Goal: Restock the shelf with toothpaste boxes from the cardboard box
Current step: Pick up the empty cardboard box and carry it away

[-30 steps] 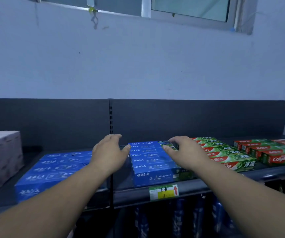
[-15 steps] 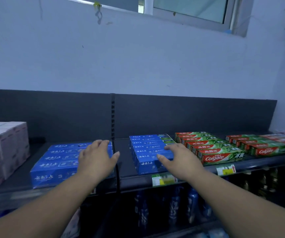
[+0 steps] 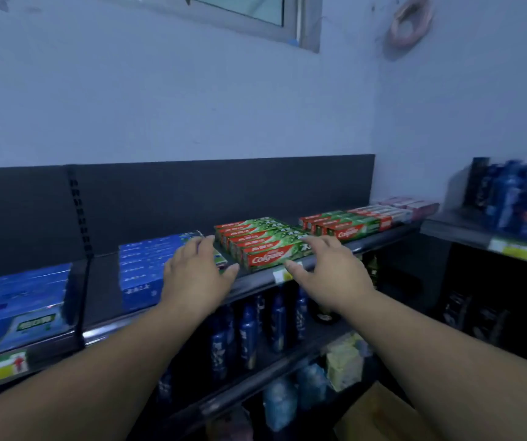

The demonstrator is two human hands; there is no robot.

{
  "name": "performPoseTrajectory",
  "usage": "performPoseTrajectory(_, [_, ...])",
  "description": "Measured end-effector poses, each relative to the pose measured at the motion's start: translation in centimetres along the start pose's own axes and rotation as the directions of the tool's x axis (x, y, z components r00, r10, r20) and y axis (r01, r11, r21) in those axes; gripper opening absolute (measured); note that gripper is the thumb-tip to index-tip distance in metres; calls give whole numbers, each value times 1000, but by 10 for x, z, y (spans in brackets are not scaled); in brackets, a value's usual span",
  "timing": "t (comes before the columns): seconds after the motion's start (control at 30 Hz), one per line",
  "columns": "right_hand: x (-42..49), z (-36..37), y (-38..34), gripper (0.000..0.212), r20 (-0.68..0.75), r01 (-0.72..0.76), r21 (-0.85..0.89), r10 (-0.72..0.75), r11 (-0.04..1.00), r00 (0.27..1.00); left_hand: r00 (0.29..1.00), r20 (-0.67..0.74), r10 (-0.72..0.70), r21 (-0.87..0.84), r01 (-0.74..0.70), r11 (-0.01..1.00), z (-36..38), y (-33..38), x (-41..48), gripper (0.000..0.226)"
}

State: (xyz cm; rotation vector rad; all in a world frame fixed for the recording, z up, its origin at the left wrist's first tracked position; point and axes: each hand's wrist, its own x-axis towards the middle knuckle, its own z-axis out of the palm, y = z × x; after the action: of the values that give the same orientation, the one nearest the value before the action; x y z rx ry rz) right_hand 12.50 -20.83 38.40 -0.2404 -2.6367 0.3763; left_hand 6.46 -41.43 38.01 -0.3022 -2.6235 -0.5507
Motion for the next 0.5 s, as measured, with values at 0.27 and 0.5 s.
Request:
performPoseTrajectory(0.27, [-54,-60,114,79,-179,-243,-85,225,966,958,959,54,280,-108,-273,956,48,146,-20,77])
performPoseTrajectory(0.5, [-116,-101,174,80,-244,-478,-139,437,867,865,873,105,476,-250,-440,862,77,225,-50,80])
